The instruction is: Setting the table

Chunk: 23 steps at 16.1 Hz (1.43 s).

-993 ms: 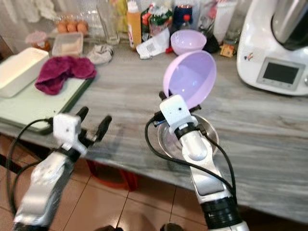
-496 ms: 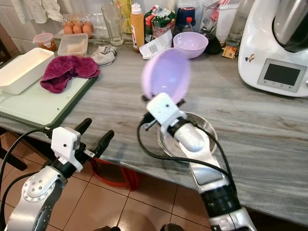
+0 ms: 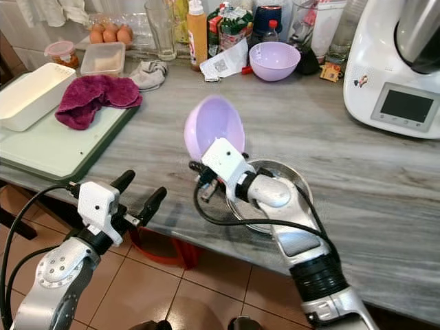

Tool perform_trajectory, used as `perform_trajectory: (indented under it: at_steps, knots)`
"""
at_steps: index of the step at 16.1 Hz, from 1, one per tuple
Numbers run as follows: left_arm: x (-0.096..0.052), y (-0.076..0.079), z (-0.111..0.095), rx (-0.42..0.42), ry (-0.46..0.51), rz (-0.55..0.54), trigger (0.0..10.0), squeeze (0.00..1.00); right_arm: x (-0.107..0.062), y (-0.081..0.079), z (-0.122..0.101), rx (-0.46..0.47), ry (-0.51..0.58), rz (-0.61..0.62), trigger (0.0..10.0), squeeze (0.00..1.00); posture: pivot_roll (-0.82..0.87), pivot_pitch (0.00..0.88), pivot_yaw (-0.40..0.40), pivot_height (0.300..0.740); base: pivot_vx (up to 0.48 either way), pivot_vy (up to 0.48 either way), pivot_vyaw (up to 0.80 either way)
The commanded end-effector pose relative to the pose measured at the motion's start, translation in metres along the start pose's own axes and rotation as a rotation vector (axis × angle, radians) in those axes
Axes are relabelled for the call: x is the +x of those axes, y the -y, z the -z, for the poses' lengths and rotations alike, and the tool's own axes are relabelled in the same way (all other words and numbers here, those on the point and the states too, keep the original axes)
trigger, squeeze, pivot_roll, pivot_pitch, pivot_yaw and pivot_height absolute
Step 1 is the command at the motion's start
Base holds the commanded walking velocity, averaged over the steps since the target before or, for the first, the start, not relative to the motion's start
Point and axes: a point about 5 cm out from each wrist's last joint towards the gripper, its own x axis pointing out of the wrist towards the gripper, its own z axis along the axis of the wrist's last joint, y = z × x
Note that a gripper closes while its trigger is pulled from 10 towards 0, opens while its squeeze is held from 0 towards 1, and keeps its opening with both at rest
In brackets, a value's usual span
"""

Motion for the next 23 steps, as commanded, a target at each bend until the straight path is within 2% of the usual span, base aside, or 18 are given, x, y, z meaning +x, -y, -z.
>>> perform_trajectory:
  at_steps: [1, 2, 3, 4, 5, 10, 11, 12, 13, 14, 19, 23]
  knots:
    - [0.000, 0.001, -0.004, 0.010, 0.004, 0.013, 10.0, 0.00, 0.002, 0.000, -0.009, -0.004, 0.005, -0.044, 10.0, 0.14, -0.13, 0.189, 0.008, 0.740, 0.000, 0.000, 0.00]
    - [0.000, 0.002, -0.004, 0.009, 0.004, 0.014, 10.0, 0.00, 0.002, 0.000, -0.010, 0.003, -0.003, -0.051, 10.0, 0.26, -0.13, 0.189, 0.008, 0.740, 0.000, 0.000, 0.00]
    - [0.001, 0.002, -0.004, 0.005, 0.004, 0.013, 10.0, 0.00, 0.002, 0.001, -0.012, -0.003, -0.012, -0.054, 10.0, 0.26, -0.13, 0.190, 0.008, 0.740, 0.000, 0.000, 0.00]
    - [0.001, 0.002, -0.004, 0.001, 0.004, 0.013, 10.0, 0.00, 0.002, 0.001, -0.014, -0.004, -0.015, -0.070, 10.0, 0.52, -0.13, 0.189, 0.007, 0.740, 0.000, 0.000, 0.00]
    - [0.002, 0.003, -0.003, -0.004, 0.003, 0.014, 10.0, 0.00, 0.002, 0.001, -0.015, -0.020, -0.021, -0.080, 10.0, 0.59, -0.13, 0.189, 0.007, 0.740, 0.000, 0.000, 0.00]
    - [0.003, 0.005, -0.002, -0.014, -0.002, 0.019, 10.0, 0.00, 0.001, -0.002, -0.013, -0.049, -0.044, -0.110, 10.0, 0.63, -0.13, 0.189, 0.007, 0.740, 0.000, 0.000, 0.00]
    - [0.003, 0.005, -0.002, -0.014, -0.003, 0.019, 10.0, 0.00, 0.001, -0.003, -0.013, -0.060, -0.047, -0.114, 10.0, 0.73, -0.13, 0.189, 0.007, 0.740, 0.000, 0.000, 0.00]
    - [0.003, 0.005, -0.002, -0.015, -0.004, 0.019, 10.0, 0.00, 0.001, -0.003, -0.013, -0.069, -0.050, -0.117, 10.0, 0.74, -0.13, 0.187, 0.010, 0.740, 0.000, 0.000, 0.00]
    - [0.003, 0.005, -0.002, -0.016, -0.005, 0.020, 10.0, 0.00, 0.001, -0.004, -0.013, -0.069, -0.049, -0.117, 10.0, 0.80, -0.13, 0.187, 0.010, 0.740, 0.000, 0.000, 0.00]
    - [0.004, 0.005, -0.002, -0.018, -0.006, 0.023, 10.0, 0.00, 0.001, -0.004, -0.013, -0.076, -0.049, -0.114, 10.0, 0.98, -0.13, 0.187, 0.010, 0.740, 0.000, 0.000, 0.00]
    - [0.003, 0.007, 0.000, -0.020, -0.013, 0.031, 10.0, 0.00, 0.000, 0.000, -0.021, -0.080, -0.013, -0.090, 10.0, 1.00, -0.13, 0.187, 0.010, 0.740, 0.000, 0.000, 0.00]
    - [0.002, 0.007, 0.000, -0.020, -0.013, 0.031, 10.0, 0.00, 0.000, 0.008, -0.035, -0.059, 0.083, 0.025, 10.0, 1.00, -0.14, 0.190, 0.011, 0.740, 0.000, 0.000, 0.00]
